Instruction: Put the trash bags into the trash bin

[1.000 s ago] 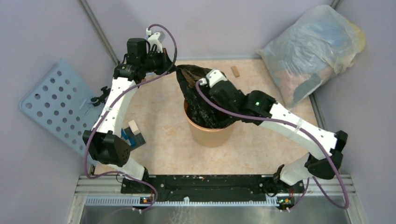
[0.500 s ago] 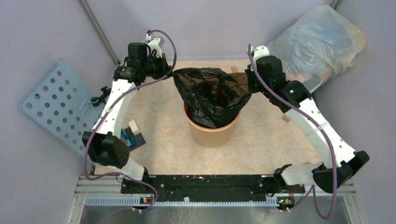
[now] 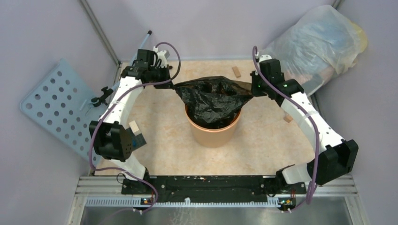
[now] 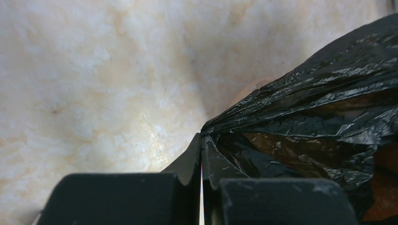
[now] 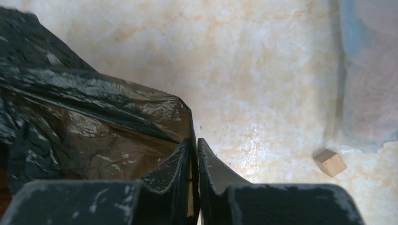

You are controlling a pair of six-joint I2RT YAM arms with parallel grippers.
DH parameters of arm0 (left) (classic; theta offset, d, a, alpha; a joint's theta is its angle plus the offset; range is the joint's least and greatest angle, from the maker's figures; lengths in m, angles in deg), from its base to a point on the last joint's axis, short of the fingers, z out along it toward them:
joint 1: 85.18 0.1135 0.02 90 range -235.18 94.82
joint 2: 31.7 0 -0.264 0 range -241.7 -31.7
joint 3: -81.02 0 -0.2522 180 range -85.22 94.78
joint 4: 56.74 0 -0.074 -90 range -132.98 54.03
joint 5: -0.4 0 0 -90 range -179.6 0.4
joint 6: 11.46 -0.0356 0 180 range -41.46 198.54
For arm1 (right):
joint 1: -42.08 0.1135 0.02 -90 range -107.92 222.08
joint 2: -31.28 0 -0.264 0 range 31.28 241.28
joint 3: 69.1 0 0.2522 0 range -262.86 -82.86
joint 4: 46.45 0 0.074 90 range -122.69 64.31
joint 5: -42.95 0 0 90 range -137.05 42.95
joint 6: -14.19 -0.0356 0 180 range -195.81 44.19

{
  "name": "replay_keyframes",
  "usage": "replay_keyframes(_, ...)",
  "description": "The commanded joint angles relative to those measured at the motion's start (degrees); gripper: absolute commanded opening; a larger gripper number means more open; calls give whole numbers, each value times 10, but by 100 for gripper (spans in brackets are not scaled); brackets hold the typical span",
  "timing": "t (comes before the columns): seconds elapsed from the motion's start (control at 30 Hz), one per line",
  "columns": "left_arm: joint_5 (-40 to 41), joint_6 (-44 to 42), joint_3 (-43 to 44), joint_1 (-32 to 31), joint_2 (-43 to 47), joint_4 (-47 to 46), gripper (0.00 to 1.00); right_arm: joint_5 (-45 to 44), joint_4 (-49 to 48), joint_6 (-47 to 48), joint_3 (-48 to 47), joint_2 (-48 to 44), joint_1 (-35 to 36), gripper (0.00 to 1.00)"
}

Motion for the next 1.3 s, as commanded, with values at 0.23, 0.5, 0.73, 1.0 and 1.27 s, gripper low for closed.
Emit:
replay_keyframes(0.23, -71, 28, -59, 3, 91, -76, 11, 68, 1, 8, -9, -64, 0, 44)
replay_keyframes(0.5, 11, 67, -89, 4, 176, -118, 54, 112, 27, -9, -25, -101, 0, 73)
replay_keyframes(0.73, 16, 81, -125, 4, 243, -123, 73, 166, 52, -42, -11, -110, 0, 75)
replay_keyframes(1.0, -33, 130, -190, 4, 297, -158, 82, 207, 37, -71, 67, -172, 0, 70)
replay_keyframes(1.27, -51, 311, -330, 4, 364, -325, 99, 219, 6, -91, 129, -208, 0, 70)
